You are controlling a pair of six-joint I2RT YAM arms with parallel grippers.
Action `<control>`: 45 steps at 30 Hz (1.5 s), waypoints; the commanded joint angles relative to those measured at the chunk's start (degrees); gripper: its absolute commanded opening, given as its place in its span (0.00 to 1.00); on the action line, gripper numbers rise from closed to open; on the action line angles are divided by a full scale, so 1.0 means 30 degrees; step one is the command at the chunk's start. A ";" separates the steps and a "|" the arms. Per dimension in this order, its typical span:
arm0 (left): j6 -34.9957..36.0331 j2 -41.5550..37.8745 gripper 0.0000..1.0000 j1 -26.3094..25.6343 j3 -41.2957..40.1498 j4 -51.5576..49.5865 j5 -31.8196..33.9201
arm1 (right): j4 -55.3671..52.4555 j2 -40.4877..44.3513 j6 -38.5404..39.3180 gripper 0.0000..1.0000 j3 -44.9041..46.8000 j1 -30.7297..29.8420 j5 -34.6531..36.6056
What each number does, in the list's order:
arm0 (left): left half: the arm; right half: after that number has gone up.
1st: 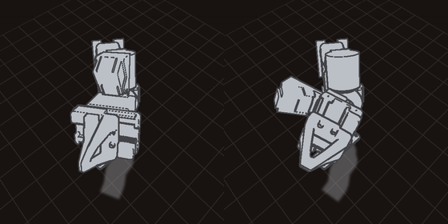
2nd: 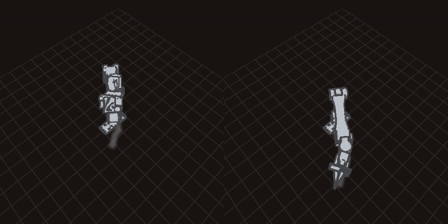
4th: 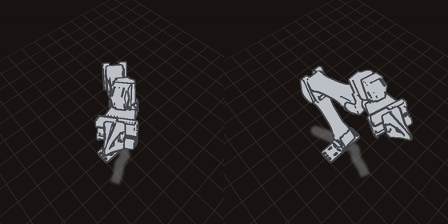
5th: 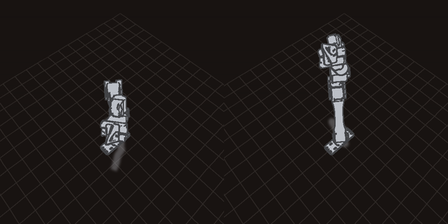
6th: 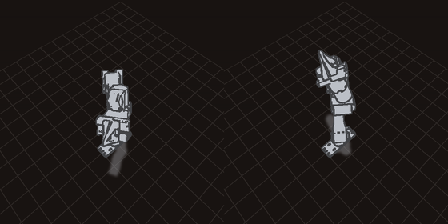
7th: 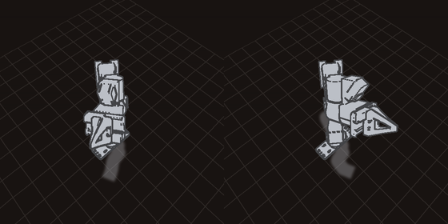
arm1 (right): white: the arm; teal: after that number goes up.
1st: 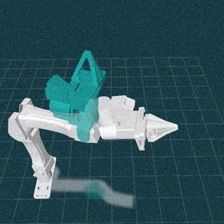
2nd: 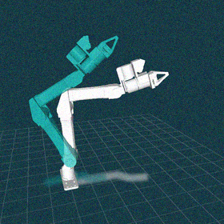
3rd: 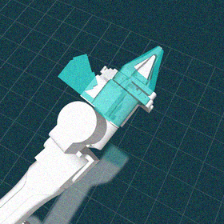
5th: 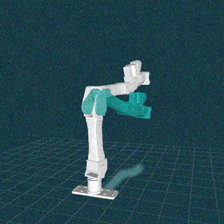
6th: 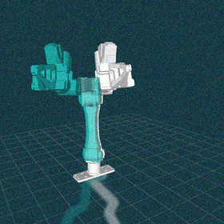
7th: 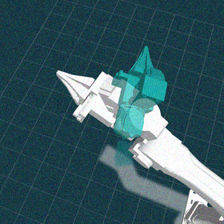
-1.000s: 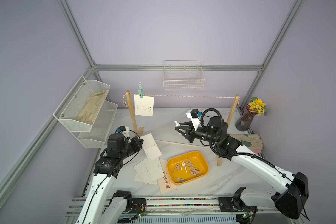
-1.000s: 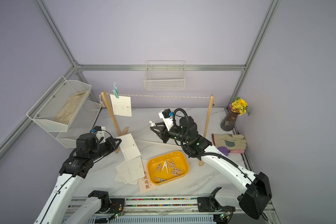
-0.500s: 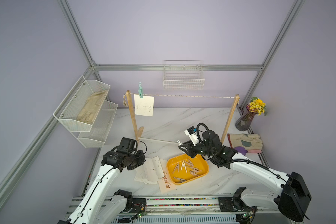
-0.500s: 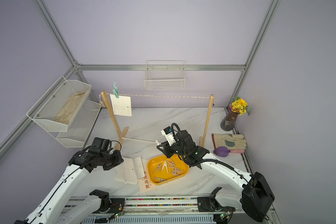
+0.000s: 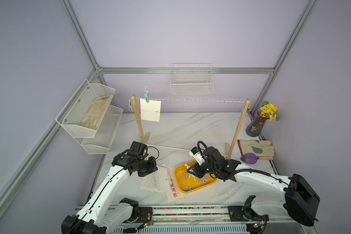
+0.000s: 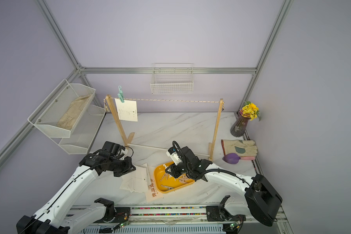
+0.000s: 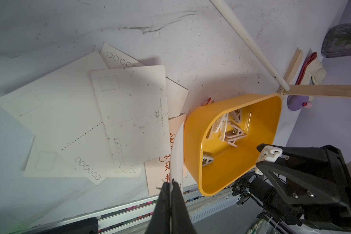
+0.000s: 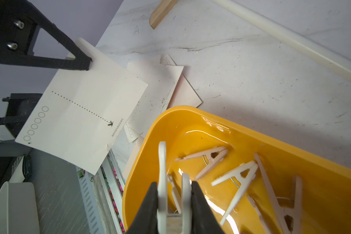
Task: Remove the postcards from the strings
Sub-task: Place the clamp in the storage box, then place the postcard on the postcard.
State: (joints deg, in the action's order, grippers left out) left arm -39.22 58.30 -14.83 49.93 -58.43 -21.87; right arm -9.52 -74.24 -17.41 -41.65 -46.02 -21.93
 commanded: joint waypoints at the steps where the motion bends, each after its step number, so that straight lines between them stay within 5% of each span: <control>1: 0.0628 -0.0124 0.06 -0.0110 -0.0414 0.0403 -0.0523 | -0.0283 -0.0153 -0.0174 0.29 -0.0001 -0.0129 0.0118; 13: 0.0068 -0.0274 0.05 -0.0118 -0.1058 -0.0081 0.0421 | -0.0756 -0.0516 0.0178 0.53 -0.0590 -0.0134 0.1004; 45: 0.0108 0.1114 0.06 -0.0090 -0.1975 0.2398 0.2389 | -0.0724 -0.0530 0.0504 0.55 -0.1201 -0.0157 0.1342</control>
State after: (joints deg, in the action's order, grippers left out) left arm -40.64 61.23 -14.83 45.41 -52.95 -16.08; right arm -11.44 -75.77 -16.45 -43.40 -46.11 -18.63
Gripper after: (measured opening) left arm 0.057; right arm 0.550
